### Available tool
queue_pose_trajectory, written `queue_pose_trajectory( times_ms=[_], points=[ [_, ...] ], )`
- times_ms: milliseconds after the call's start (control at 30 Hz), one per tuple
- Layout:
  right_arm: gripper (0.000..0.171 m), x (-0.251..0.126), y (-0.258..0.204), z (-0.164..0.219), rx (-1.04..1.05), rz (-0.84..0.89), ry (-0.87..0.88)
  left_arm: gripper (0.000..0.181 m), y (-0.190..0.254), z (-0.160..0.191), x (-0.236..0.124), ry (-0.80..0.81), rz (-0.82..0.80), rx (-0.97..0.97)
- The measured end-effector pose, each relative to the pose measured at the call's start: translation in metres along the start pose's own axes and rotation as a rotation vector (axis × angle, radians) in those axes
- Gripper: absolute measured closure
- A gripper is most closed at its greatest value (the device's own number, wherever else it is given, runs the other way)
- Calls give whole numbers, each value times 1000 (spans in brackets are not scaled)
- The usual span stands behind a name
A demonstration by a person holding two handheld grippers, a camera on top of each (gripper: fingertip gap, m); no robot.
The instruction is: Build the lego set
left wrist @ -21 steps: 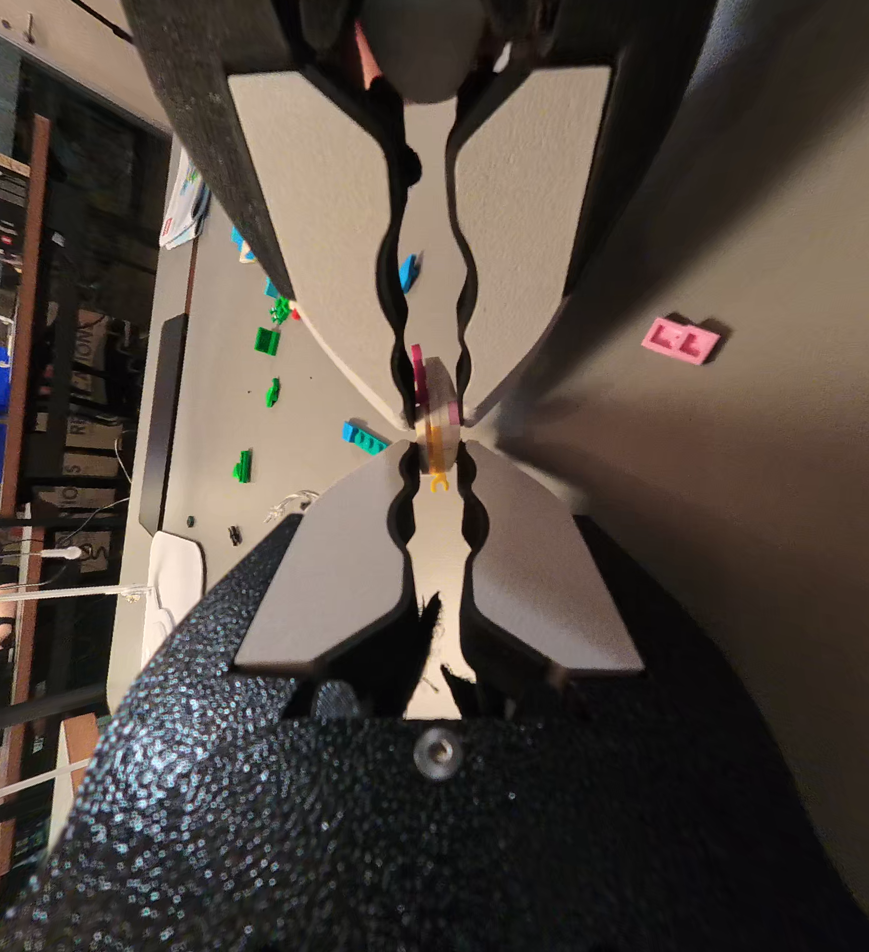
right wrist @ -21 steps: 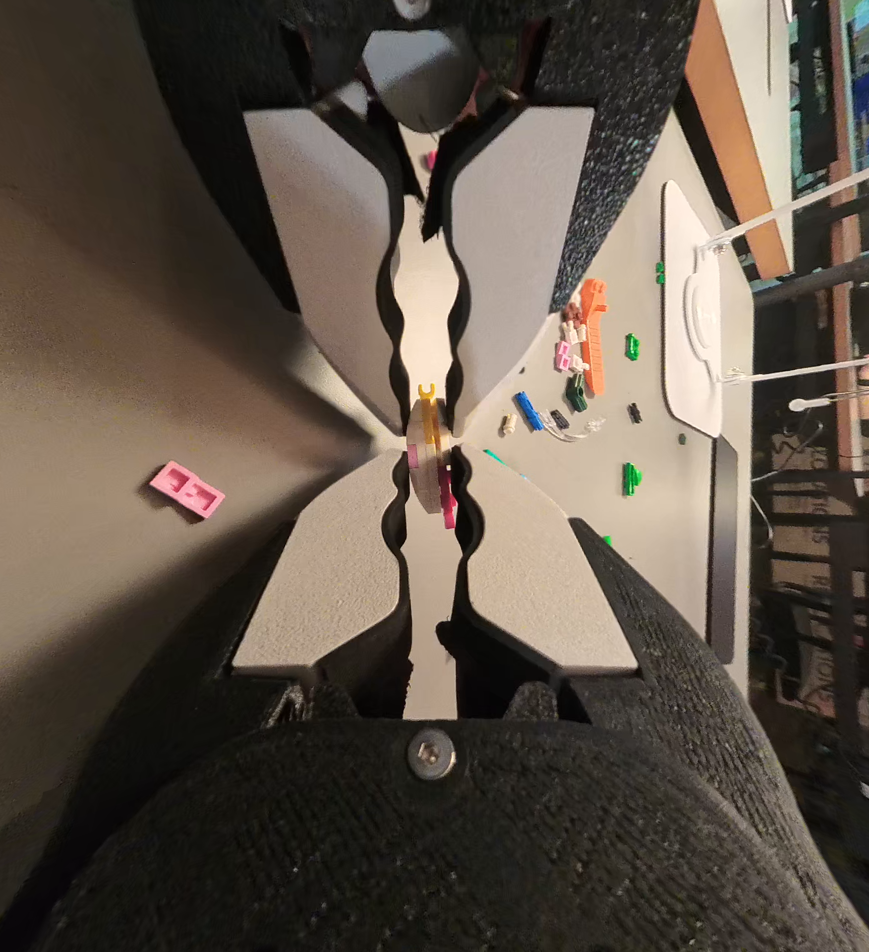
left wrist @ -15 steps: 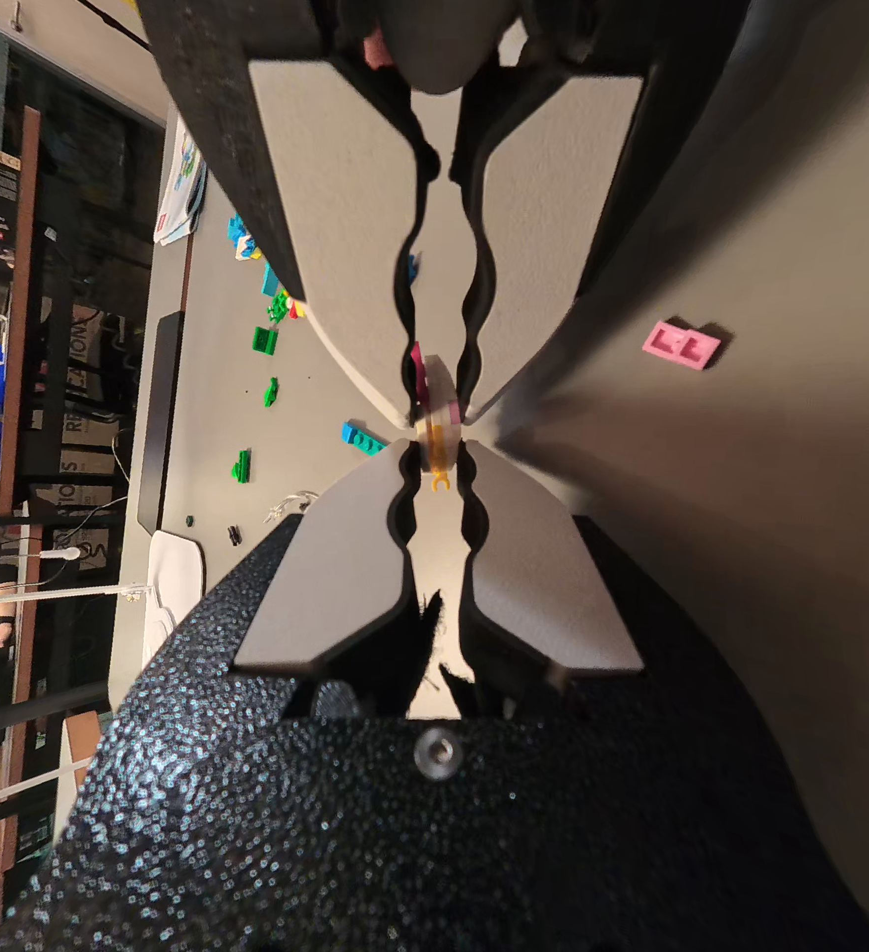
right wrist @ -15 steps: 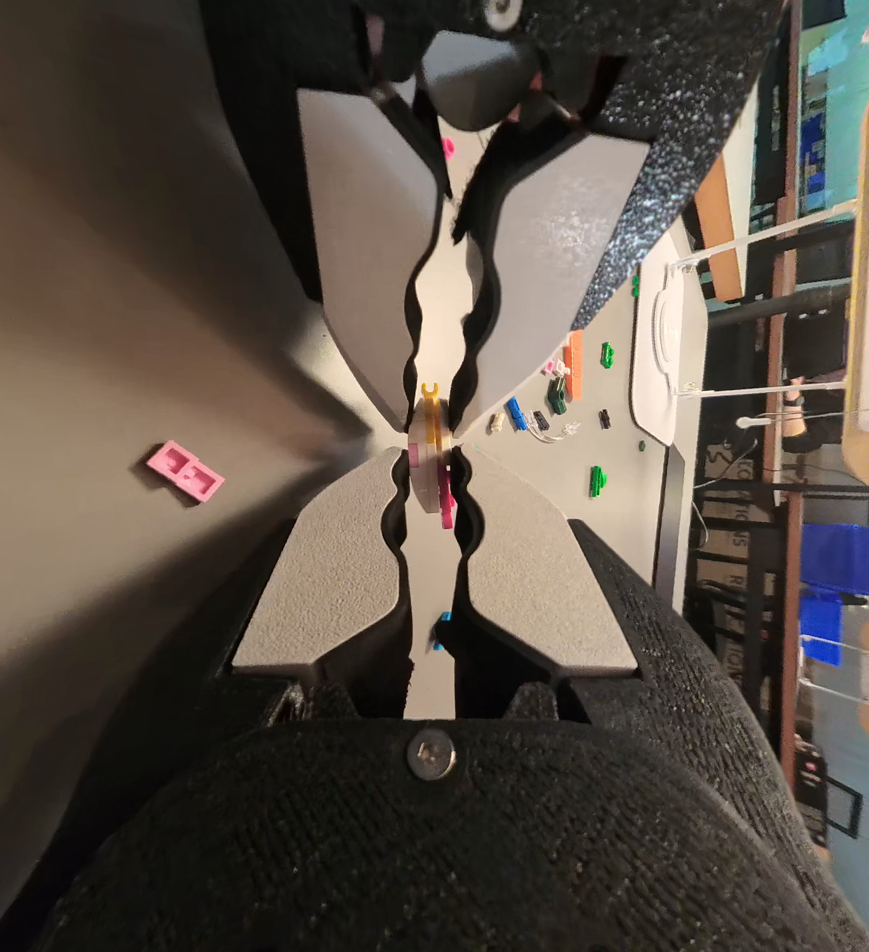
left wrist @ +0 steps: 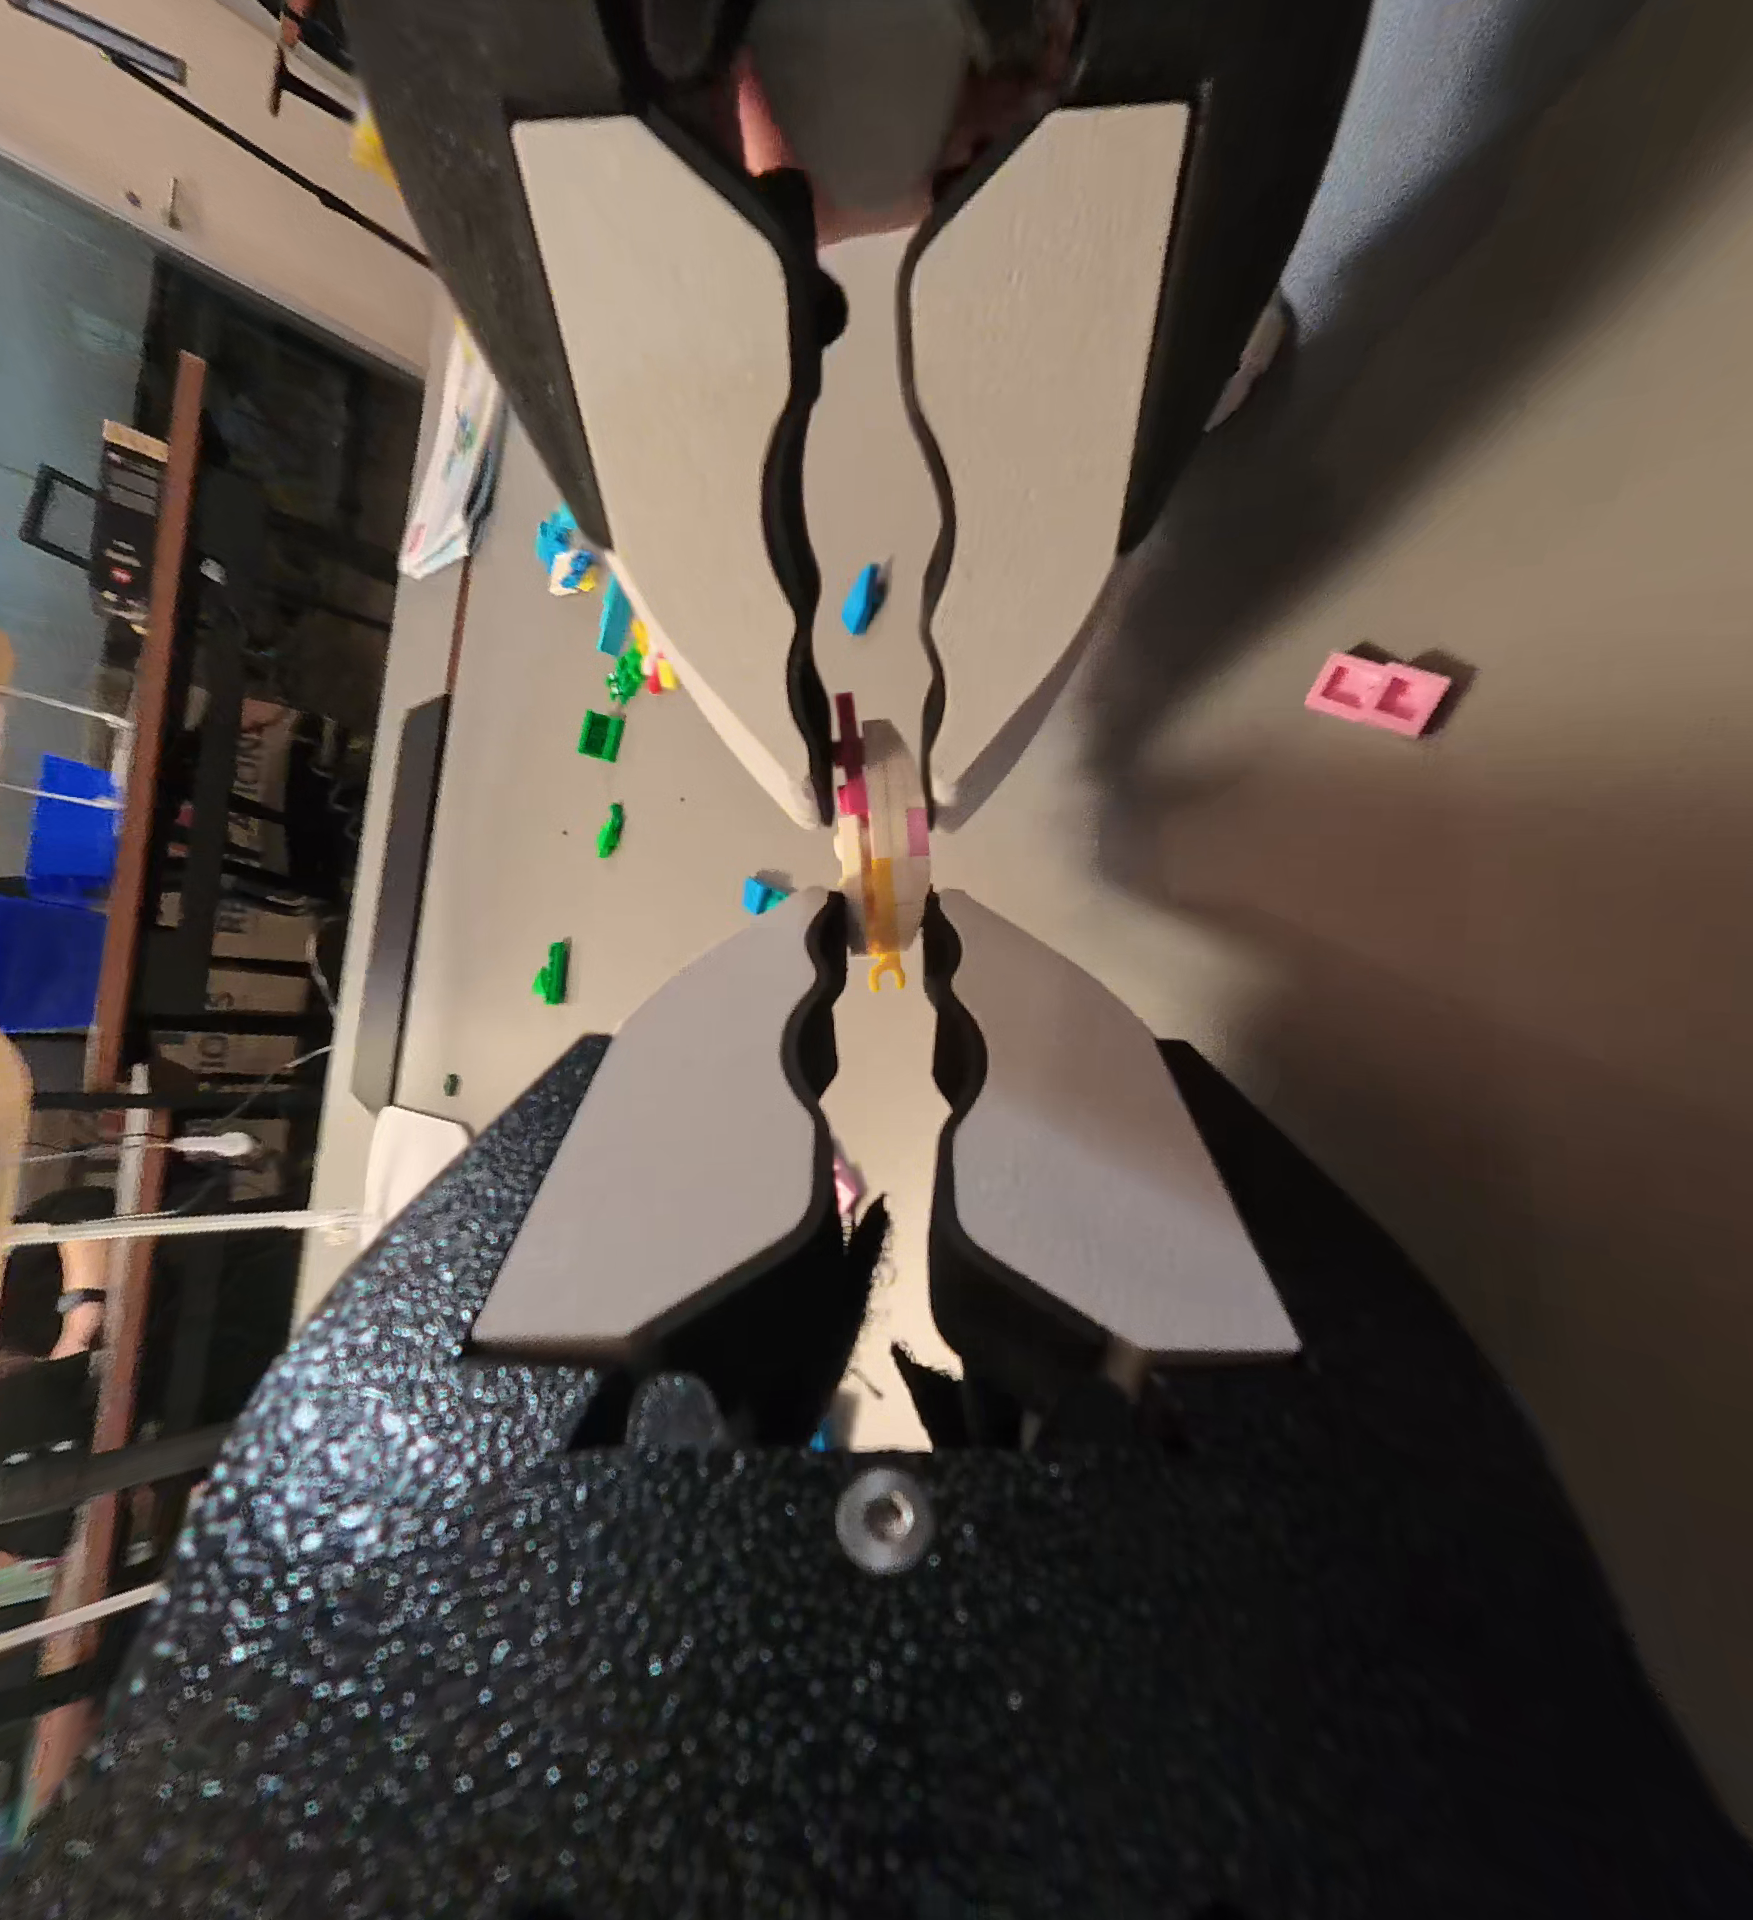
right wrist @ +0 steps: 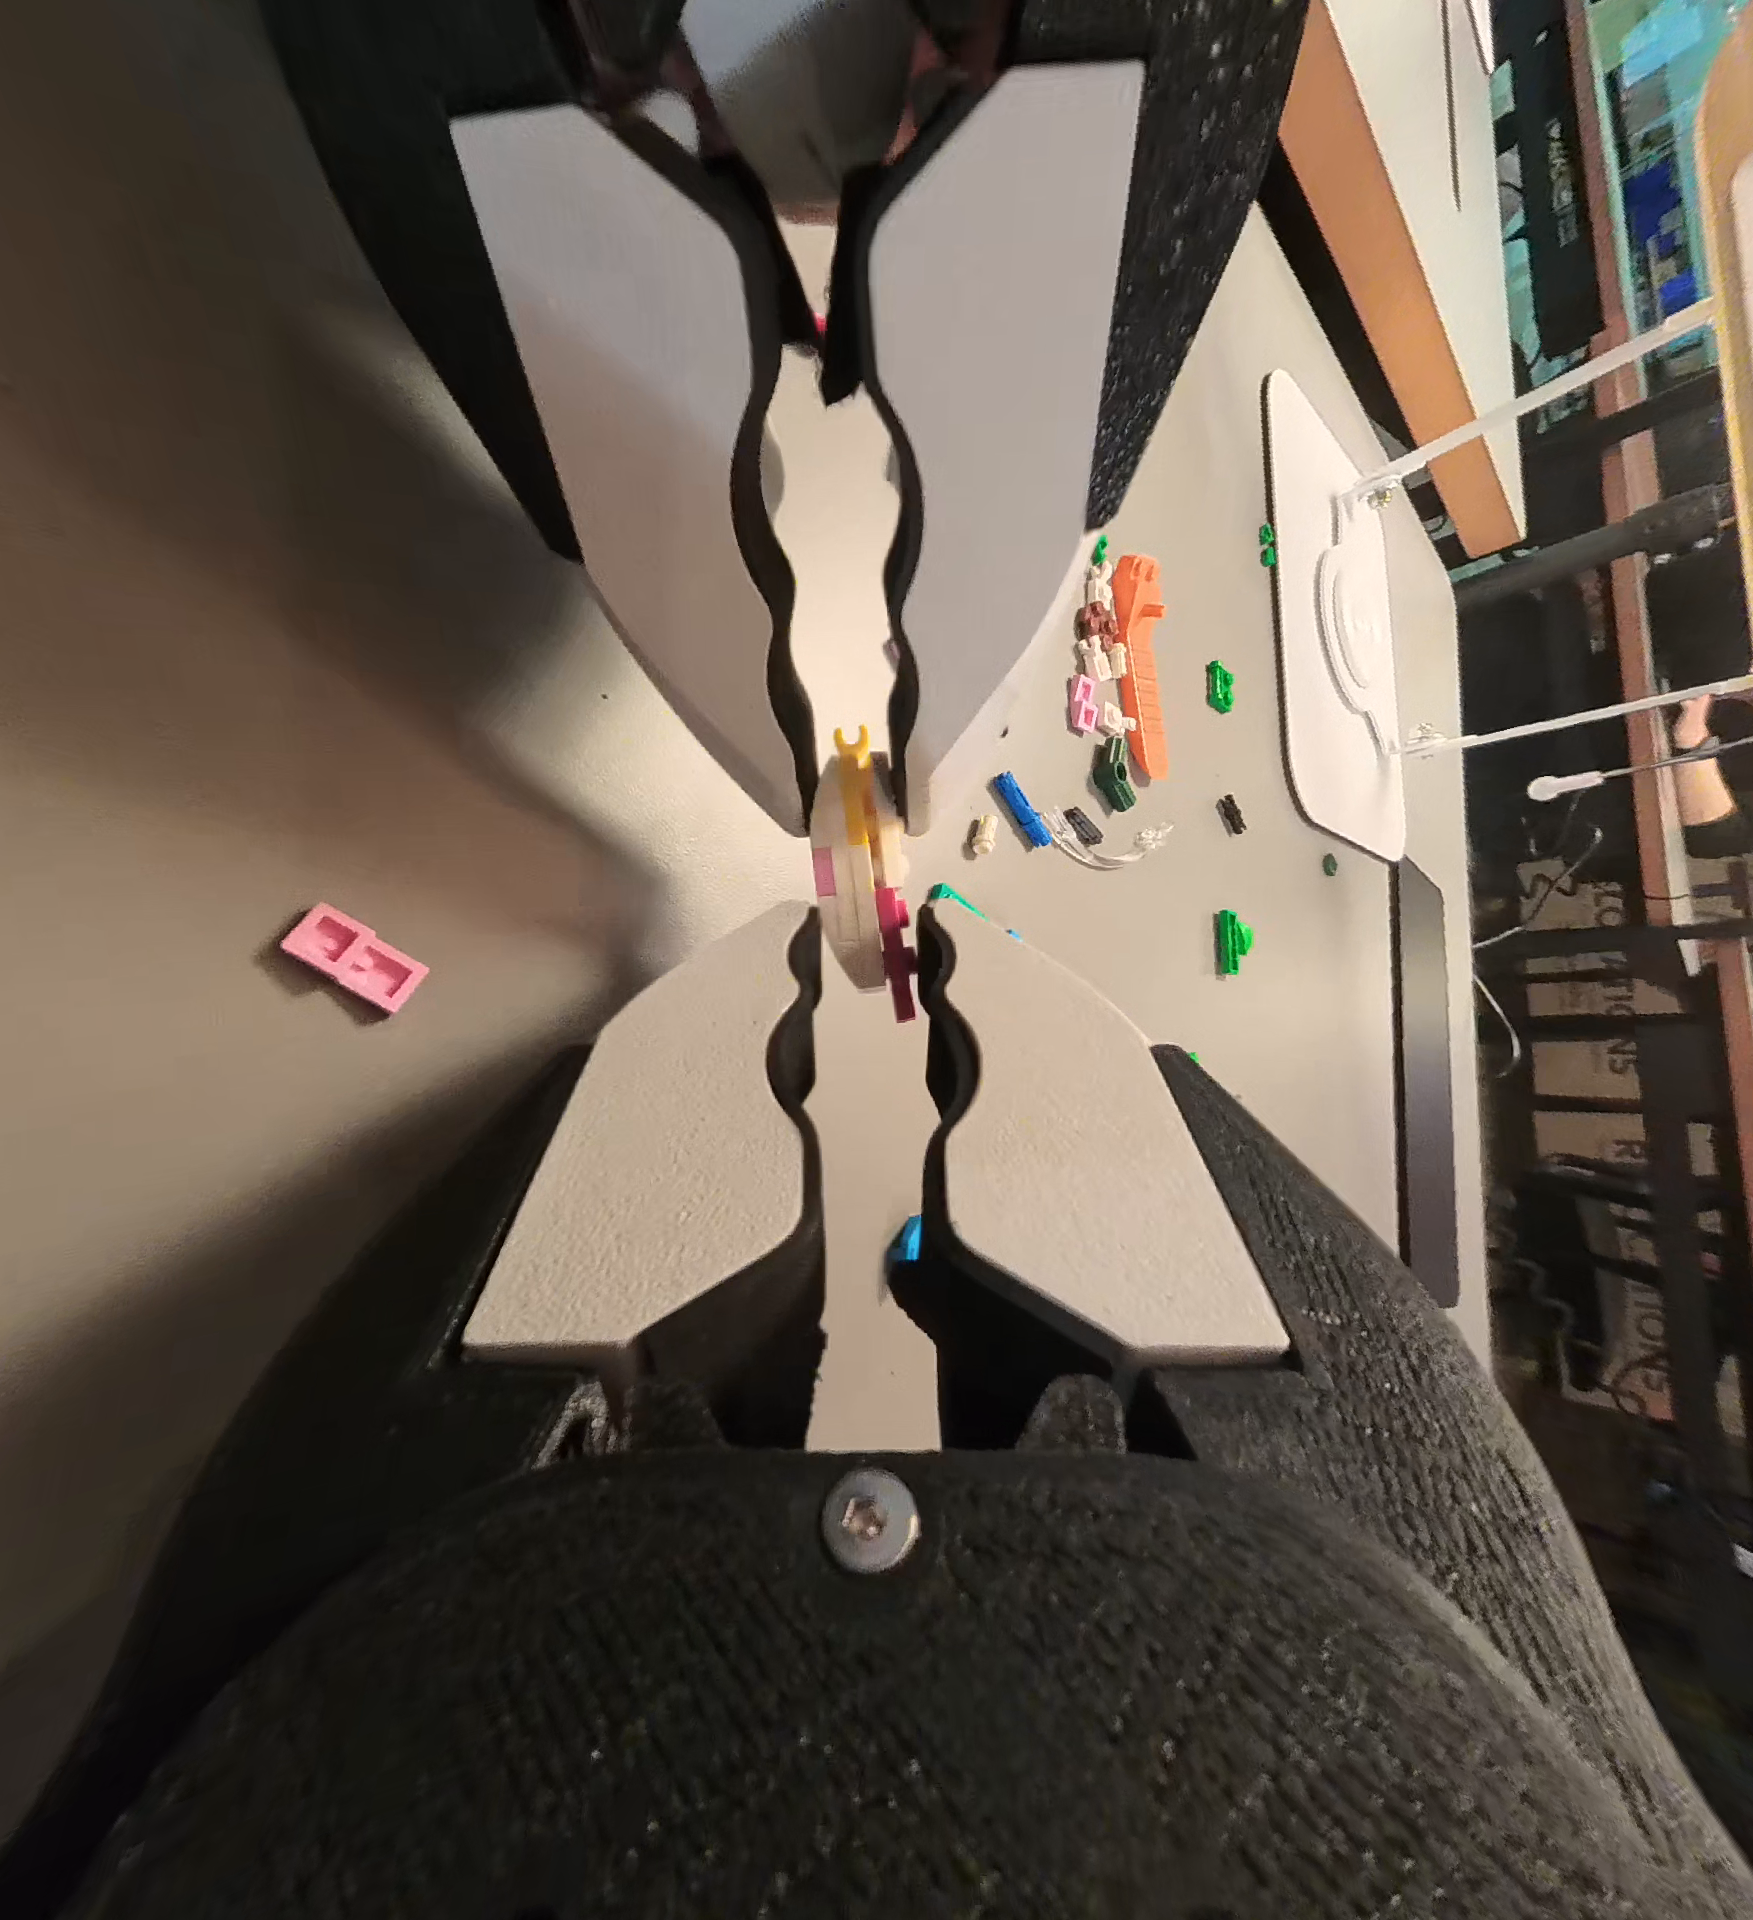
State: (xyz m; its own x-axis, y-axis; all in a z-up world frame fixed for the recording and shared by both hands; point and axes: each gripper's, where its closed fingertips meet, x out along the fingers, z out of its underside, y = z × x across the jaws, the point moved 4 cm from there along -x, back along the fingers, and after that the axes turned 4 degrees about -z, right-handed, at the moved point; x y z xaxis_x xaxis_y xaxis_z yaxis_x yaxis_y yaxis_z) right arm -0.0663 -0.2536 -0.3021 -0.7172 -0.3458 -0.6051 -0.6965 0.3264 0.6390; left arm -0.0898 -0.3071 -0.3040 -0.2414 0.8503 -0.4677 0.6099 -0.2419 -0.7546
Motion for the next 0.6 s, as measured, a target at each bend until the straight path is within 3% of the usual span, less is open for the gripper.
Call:
queue_pose_trajectory(
  times_ms=[133,267,433,600],
  points=[
    [157,-1,5,-2,-70,90,-35,167,-7,-2,-2,-13,-121,88],
    [158,0,8,-2,-97,138,-78,167,-8,-3,2,-129,-234,207],
    [158,-1,9,-2,-110,139,-78,167,-6,-4,3,-166,-294,305],
    [158,-4,7,-3,-95,112,-8,168,-5,-4,-2,-95,-262,282]
  ],
)
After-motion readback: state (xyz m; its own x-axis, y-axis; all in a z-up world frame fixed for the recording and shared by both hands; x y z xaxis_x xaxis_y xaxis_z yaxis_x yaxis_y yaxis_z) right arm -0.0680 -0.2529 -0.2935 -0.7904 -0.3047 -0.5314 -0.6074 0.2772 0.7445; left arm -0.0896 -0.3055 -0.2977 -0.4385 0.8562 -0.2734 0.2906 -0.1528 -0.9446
